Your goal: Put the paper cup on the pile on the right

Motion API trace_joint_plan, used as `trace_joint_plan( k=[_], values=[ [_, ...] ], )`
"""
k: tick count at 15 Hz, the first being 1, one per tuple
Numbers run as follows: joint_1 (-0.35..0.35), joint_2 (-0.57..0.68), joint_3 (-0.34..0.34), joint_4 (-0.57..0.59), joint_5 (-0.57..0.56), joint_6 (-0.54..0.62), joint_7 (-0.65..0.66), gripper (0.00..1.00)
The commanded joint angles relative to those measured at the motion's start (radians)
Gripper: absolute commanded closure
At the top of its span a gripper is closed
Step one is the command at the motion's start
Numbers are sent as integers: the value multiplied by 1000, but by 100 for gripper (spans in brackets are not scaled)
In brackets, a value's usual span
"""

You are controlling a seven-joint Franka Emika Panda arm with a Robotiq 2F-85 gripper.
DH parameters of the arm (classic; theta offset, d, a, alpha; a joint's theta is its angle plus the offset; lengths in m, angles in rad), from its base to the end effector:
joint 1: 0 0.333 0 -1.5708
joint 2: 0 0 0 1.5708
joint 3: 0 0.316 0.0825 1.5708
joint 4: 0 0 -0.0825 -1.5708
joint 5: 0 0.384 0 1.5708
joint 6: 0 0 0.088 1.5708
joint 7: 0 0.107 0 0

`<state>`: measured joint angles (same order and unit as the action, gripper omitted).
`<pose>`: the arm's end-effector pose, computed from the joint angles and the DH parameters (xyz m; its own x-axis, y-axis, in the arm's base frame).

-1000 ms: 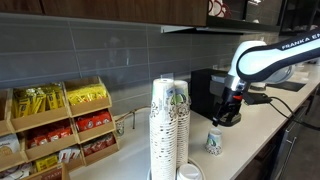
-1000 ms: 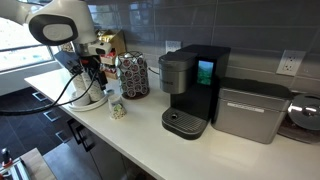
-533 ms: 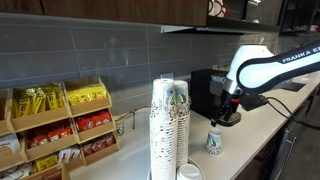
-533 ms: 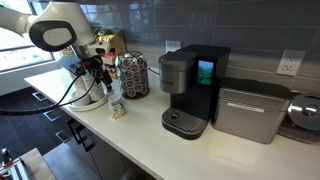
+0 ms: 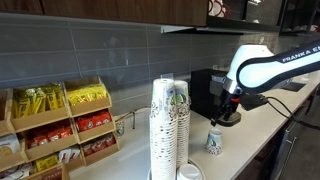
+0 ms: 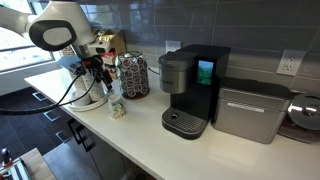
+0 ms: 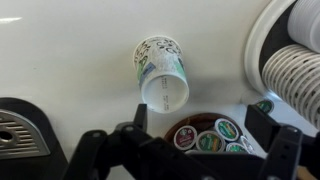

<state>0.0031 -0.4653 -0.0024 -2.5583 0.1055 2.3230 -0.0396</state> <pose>0.4160 0.0022 0.4484 0.9731 -0.0318 0.2281 -0.0131 -0.9964 -0.0834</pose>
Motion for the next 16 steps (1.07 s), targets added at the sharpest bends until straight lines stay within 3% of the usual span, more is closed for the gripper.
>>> trace_joint_plan(
  k=[1,11,16],
  values=[
    [6,0,-7,2,-5,-3,3,0],
    [-5,50,22,-4,-90,26,7,0],
    [4,111,5,-1,-91,81,-16,0]
  ],
)
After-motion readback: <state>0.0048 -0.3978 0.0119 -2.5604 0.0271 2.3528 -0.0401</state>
